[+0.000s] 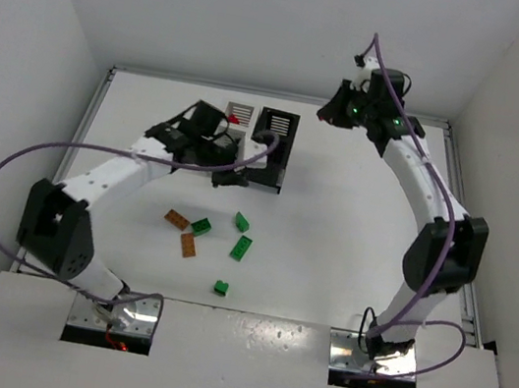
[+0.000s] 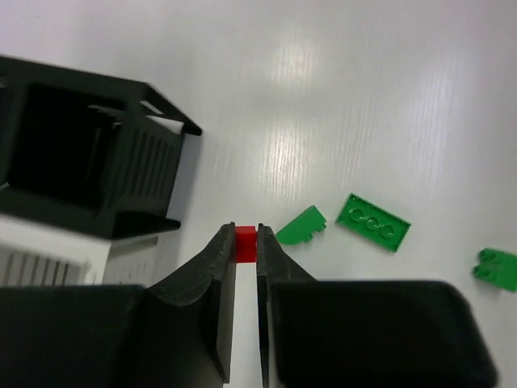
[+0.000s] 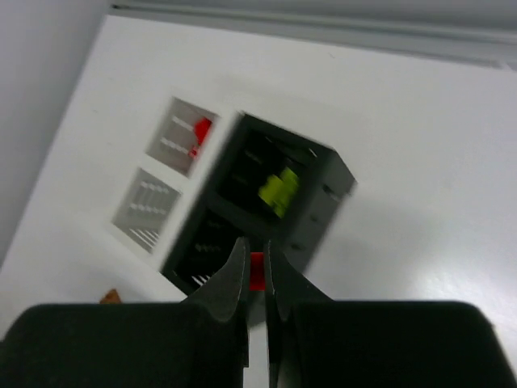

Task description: Sort the legos into containers by color

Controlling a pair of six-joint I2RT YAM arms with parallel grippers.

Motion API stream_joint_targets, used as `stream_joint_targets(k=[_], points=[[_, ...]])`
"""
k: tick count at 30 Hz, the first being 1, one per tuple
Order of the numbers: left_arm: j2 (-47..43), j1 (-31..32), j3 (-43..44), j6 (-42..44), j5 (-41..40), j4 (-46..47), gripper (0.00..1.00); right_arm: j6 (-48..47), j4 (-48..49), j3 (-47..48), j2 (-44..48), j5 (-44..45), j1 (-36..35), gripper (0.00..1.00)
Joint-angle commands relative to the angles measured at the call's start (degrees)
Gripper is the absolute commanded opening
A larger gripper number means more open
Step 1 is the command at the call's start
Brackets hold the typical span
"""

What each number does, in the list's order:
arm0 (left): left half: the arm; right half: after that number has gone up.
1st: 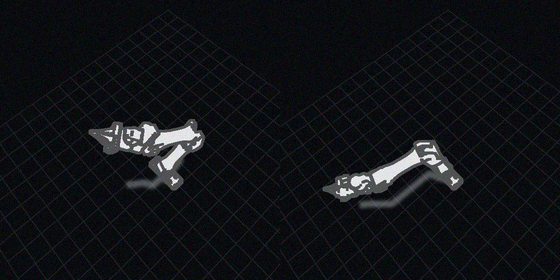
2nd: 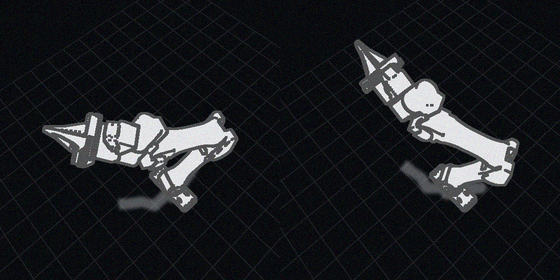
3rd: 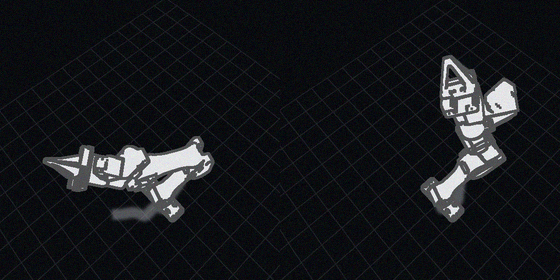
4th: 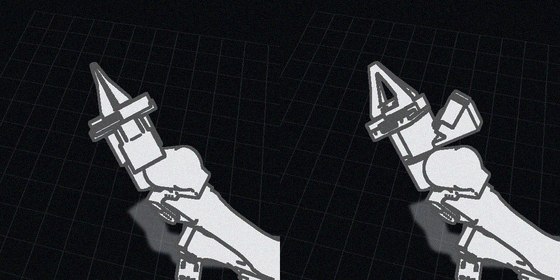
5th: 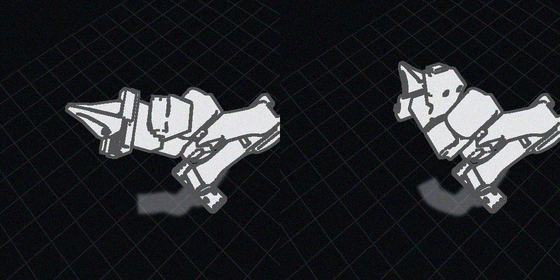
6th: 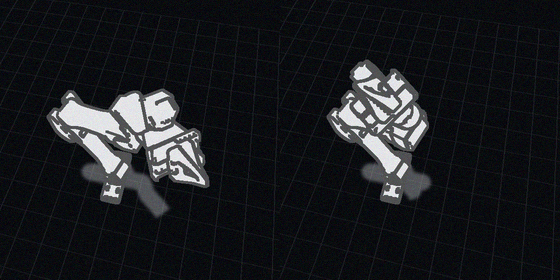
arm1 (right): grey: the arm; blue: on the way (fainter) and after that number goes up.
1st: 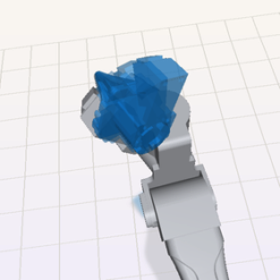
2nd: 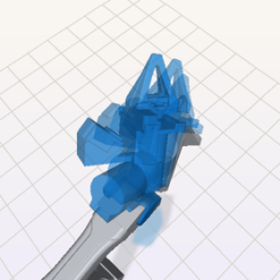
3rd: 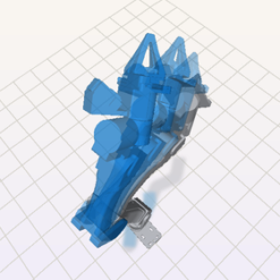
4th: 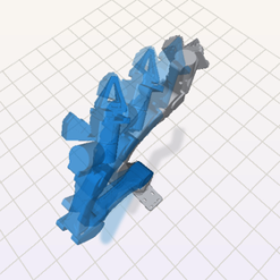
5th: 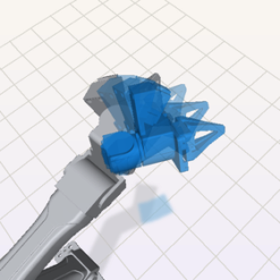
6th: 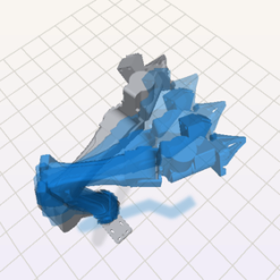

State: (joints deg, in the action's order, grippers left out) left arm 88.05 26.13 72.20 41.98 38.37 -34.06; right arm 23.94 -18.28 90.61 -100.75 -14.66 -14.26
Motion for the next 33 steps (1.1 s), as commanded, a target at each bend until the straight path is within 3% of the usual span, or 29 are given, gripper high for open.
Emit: stream_joint_targets(k=[1, 5, 13, 26, 27, 30, 31, 33], points=[[-8.76, -4.41, -2.95, -12.78, 5.22, 4.27, 0.06, 1.9, 1.32, 11.41, -7.34, -7.4, -3.92, 0.0], [-14.74, -12.92, -5.05, -22.17, 6.81, 6.81, 0.05, 1.9, 0.44, 24.84, -16.74, -7.59, -8.49, 0.0], [-18.09, -26.02, -6.63, -35.64, 11.62, 12.43, 0.05, 1.9, 1.58, 36.91, -30.55, -5.04, -14.47, 0.0], [-17.56, -30.52, -9.88, -40.48, 12.78, 16.49, 0.05, 1.9, 3.95, 44.3, -40.84, 6.39, -17.99, 0.0], [-17.56, -30.52, -9.89, -40.48, 12.78, 17.09, 0.05, 1.9, 3.96, 44.3, -40.84, 6.39, -17.99, 0.03], [-17.04, -30.52, -10.42, -41.97, 12.17, 19.29, 0.05, 1.37, 4.57, 44.3, -41.37, 7.54, -17.99, 0.25], [-16.43, -30.52, -10.42, -41.98, 12.17, 19.91, 0.05, 1.37, 4.57, 44.3, -41.37, 7.54, -17.99, 0.37], [-14.76, -30.52, -10.42, -44.16, 11.12, 22.36, 0.05, 1.37, 5.1, 44.83, -41.9, 7.54, -17.99, 0.49]])
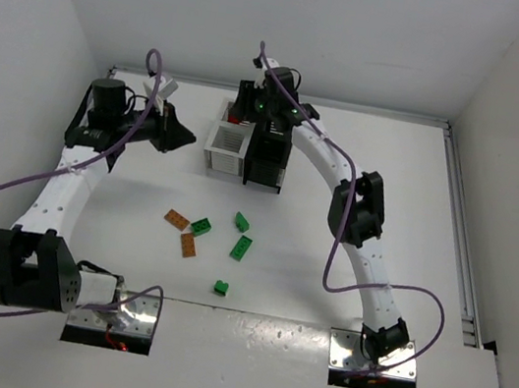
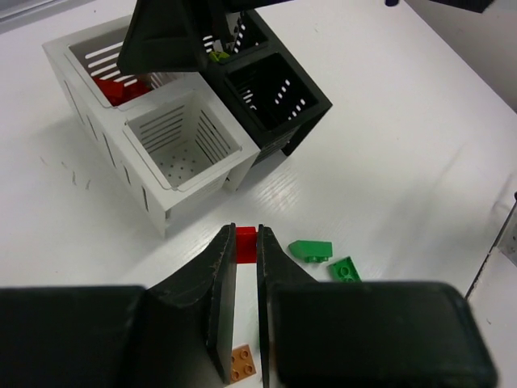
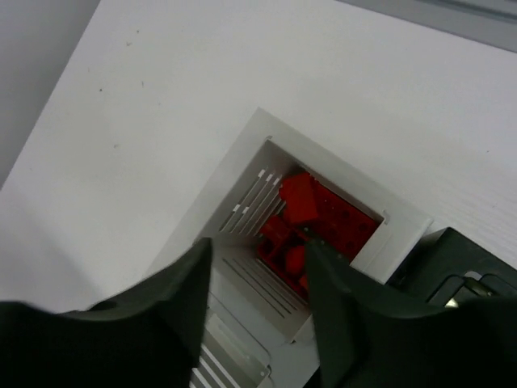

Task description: Sort the legos into containers by color

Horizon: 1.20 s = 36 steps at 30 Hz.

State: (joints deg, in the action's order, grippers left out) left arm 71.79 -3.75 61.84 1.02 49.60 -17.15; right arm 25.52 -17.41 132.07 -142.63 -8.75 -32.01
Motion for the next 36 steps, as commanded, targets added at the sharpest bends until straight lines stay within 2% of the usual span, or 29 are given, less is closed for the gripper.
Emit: stream_joint_targets(k=[1, 7, 10, 11, 13, 14, 16, 17, 20, 22, 26, 32, 34, 35, 36], points=[[2.29, -0.65, -0.06, -4.0, -0.64, 6.5, 0.05, -0.21, 4.23, 3.37, -0.02, 1.63, -0.25, 0.54], [13.87, 3.48, 5.9, -10.68, -6.78, 17.31, 0.03, -0.21, 1.68, -0.22, 7.87, -0.73, -0.25, 0.55], [22.12, 6.64, 11.86, -12.09, -10.57, 20.04, 0.03, -2.22, 2.46, -9.43, 17.97, -2.23, 1.07, 0.54], [24.25, 7.52, 13.98, -12.09, -11.62, 20.05, 0.05, -3.88, 2.47, -15.47, 20.78, -3.1, 1.77, 0.54], [28.12, 9.98, 20.2, -12.09, -14.17, 18.92, 0.05, -10.73, 3.25, -22.87, 29.57, -3.11, 1.78, 0.54], [31.19, 10.77, 22.07, -12.09, -15.4, 18.3, 0.05, -12.14, 3.26, -28.83, 31.86, -3.72, 2.38, 0.54], [33.93, 12.7, 26.63, -9.99, -17.69, 17.16, 0.05, -14.79, -0.16, -32.73, 36.77, -4.68, 3.09, 0.52], [35.16, 12.71, 28.05, -9.46, -18.57, 17.15, 0.06, -14.8, -0.17, -38.84, 38.9, -5.39, 3.7, 0.5], [41.31, 14.12, 34.29, -8.93, -20.86, 14.43, 0.06, -18.03, 0.36, -48.45, 45.48, -9.85, 4.23, 0.48], [45.17, 14.12, 36.58, -9.62, -21.74, 13.89, 0.06, -20.76, -1.91, -52.42, 47.43, -10.67, 4.24, 0.48], [46.95, 15.26, 37.65, -9.1, -24.64, 13.89, 0.06, -22.61, -3.51, -55.42, 49.81, -11.99, 4.24, 0.48], [46.95, 16.4, 35.89, -7.88, -27.54, 13.89, 0.06, -24.55, -7.11, -54.73, 48.32, -13.92, 3.63, 0.48], [46.95, 16.4, 35.89, -7.87, -27.54, 13.37, 0.09, -25.08, -7.82, -54.73, 47.79, -14.63, 2.84, 0.52], [46.95, 16.4, 35.89, -7.35, -27.54, 13.37, 0.23, -25.77, -7.82, -55.6, 47.79, -14.1, 2.83, 0.53], [46.95, 16.4, 35.89, -7.34, -27.54, 13.37, 0.29, -25.78, -7.82, -56.74, 47.79, -14.1, 2.83, 0.55]])
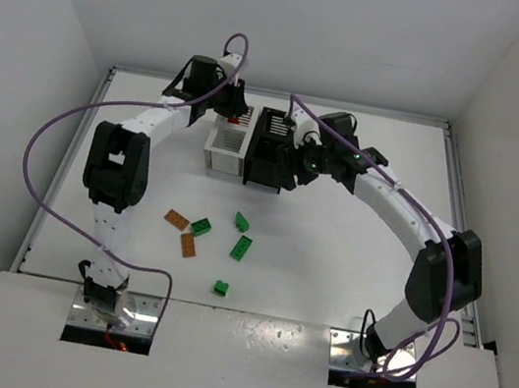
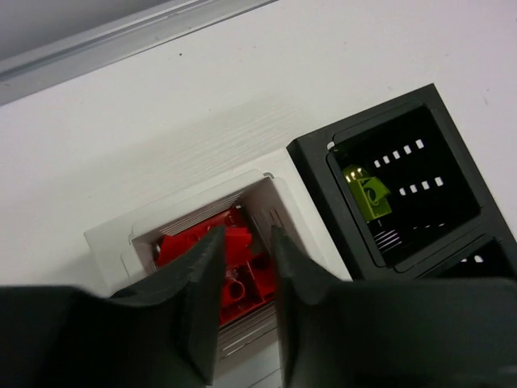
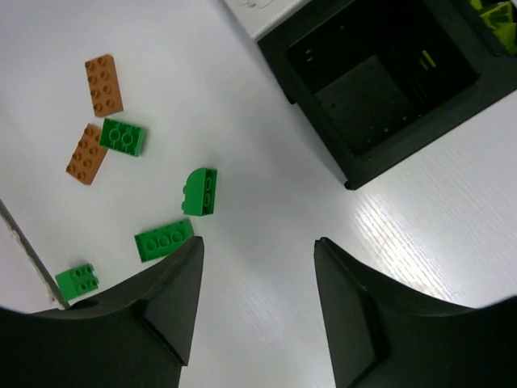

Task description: Sort the legos into containers by color

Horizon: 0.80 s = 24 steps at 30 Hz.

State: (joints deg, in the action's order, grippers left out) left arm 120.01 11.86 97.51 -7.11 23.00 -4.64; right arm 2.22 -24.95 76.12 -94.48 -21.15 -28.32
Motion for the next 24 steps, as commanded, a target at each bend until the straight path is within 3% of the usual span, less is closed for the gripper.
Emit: stream_joint_targets(k=[1, 3, 4, 12, 17, 20, 22, 24], points=[[-1.87, 0.8, 0.22, 0.79, -0.94, 0.87, 0.35, -2.48, 0.33, -0.79, -0.36, -2.58, -1.39, 0.58], [-3.01, 0.8, 0.22, 0.79, -0.42, 0.34, 0.58, -2.48, -0.7, -1.5, -1.75, -1.89, -2.0, 0.6], [-3.02, 0.8, 0.22, 0.79, -0.42, 0.34, 0.6, -2.48, -0.71, -1.5, -1.76, -1.88, -2.01, 0.6], [-11.79, -4.37, -2.93, -1.84, 2.92, 1.57, 0.6, -1.25, 1.31, -1.68, -7.2, 3.74, -8.15, 0.58], [-29.95, -10.35, -12.16, -3.17, 1.44, 0.62, 0.61, -0.72, -0.45, 1.66, -15.11, 5.77, -14.21, 0.55], [-37.54, -13.43, -16.72, -1.85, -3.82, -6.06, 0.74, 0.59, 0.69, 1.67, -17.84, 8.05, -16.15, 0.58], [-45.01, -14.93, -21.02, 0.43, -6.19, -9.57, 0.99, 1.99, 1.22, 2.45, -20.03, 10.76, -16.68, 0.6], [-53.24, -15.72, -24.98, 1.48, -8.14, -10.46, 1.0, 2.52, 1.22, 3.86, -22.06, 11.3, -16.68, 0.61]])
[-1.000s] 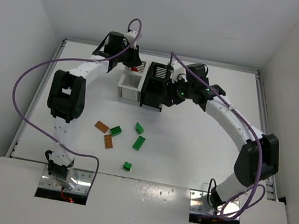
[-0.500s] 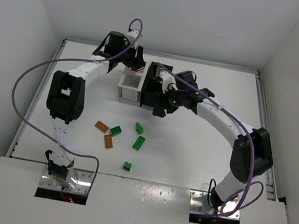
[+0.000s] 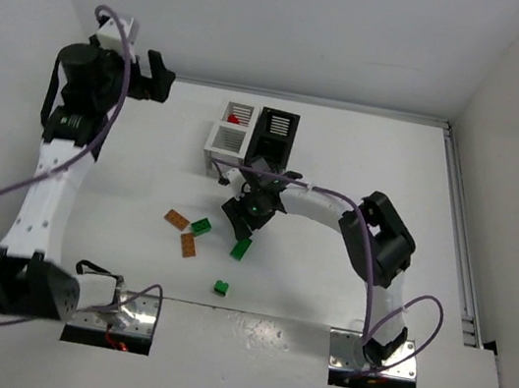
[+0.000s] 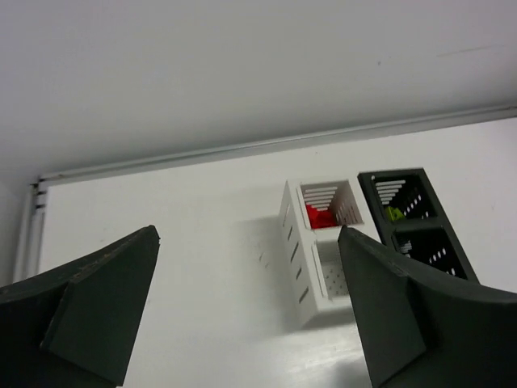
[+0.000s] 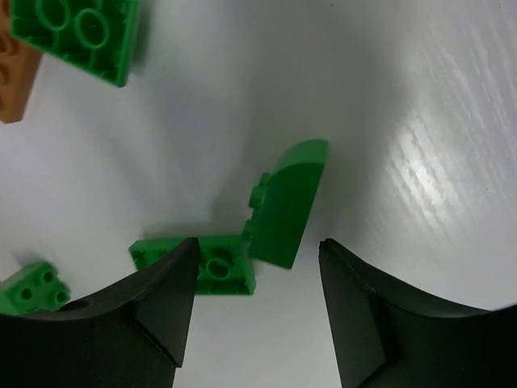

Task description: Sort the legos into containers by color

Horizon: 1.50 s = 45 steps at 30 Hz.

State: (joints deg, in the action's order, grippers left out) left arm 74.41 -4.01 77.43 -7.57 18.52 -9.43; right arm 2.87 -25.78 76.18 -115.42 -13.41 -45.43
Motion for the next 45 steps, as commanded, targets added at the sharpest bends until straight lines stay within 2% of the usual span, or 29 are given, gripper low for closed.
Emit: stream_joint_targets(k=[1, 4, 8, 10, 12, 13, 16, 17, 20, 23, 24, 26, 28, 32, 34, 40, 45], points=[[-10.4, -0.47, -6.83, 2.64, -3.67, -5.69, 1.0, 1.87, 2.05, 4.49, -2.08, 3.57, 0.43, 0.61], [-20.49, -1.0, -14.57, 5.19, -4.03, -6.91, 1.0, 1.87, 2.57, 5.12, -4.02, 3.57, 0.43, 0.56], [-27.9, -1.0, -22.04, 9.32, -0.52, -10.24, 1.0, 2.4, 4.51, 5.81, -5.25, 5.24, 0.43, 0.47], [-28.53, -1.0, -22.58, 11.17, 1.07, -12.44, 1.0, 2.4, 5.13, 6.43, -5.78, 6.55, 0.43, 0.35], [-29.15, -1.0, -23.2, 17.48, 7.29, -17.01, 0.97, 2.4, 5.13, 6.96, -5.79, 7.08, 0.43, 0.24], [-29.67, -1.0, -23.81, 19.77, 9.49, -18.24, 0.93, 2.4, 5.13, 6.96, -5.18, 7.6, 0.95, 0.13], [-29.68, -1.0, -25.04, 28.03, 16.09, -22.38, 0.92, 2.4, 2.5, 8.54, -0.09, 5.42, 2.09, 0.01], [-28.89, -1.0, -25.57, 33.1, 19.59, -25.26, 0.92, 1.88, 1.36, 9.59, 4.36, 5.41, 2.1, 0.0], [-25.3, 0.05, -27.24, 41.38, 23.92, -29.41, 0.92, 2.66, 0.74, 12.49, 10.46, 6.46, 3.15, 0.0], [-22.74, 3.65, -30.49, 44.22, 24.45, -30.21, 0.93, 2.66, -0.5, 22.83, 11.44, 12.33, 4.9, 0.0], [-22.73, 7.14, -31.02, 44.83, 23.15, -30.21, 0.93, 2.66, -0.5, 24.61, 10.92, 13.75, 5.43, 0.0], [-21.24, 11.2, -31.73, 44.14, 19.28, -30.21, 0.93, 2.66, -0.5, 27.43, 7.94, 16.04, 7.1, 0.0], [-19.84, 16.82, -31.73, 41.16, 15.86, -28.98, 0.86, 3.8, -2.42, 33.57, 4.52, 16.05, 8.42, 0.0], [-18.69, 27.19, -32.96, 34.22, 6.02, -23.71, 0.81, 5.91, -7.08, 43.67, -3.57, 12.55, 11.94, 0.0], [-17.2, 31.32, -32.96, 29.21, 3.89, -21.61, 0.81, 7.58, -8.06, 43.62, -5.17, 11.13, 12.47, 0.0], [-9.74, 35.2, -30.85, 17.7, 3.37, -18.61, 0.87, 8.11, -10.96, 39.76, -5.0, 8.06, 14.93, 0.0], [-6.21, 35.92, -29.7, 12.68, 3.36, -17.2, 0.9, 8.11, -10.96, 36.14, -3.76, 6.3, 14.93, 0.0]])
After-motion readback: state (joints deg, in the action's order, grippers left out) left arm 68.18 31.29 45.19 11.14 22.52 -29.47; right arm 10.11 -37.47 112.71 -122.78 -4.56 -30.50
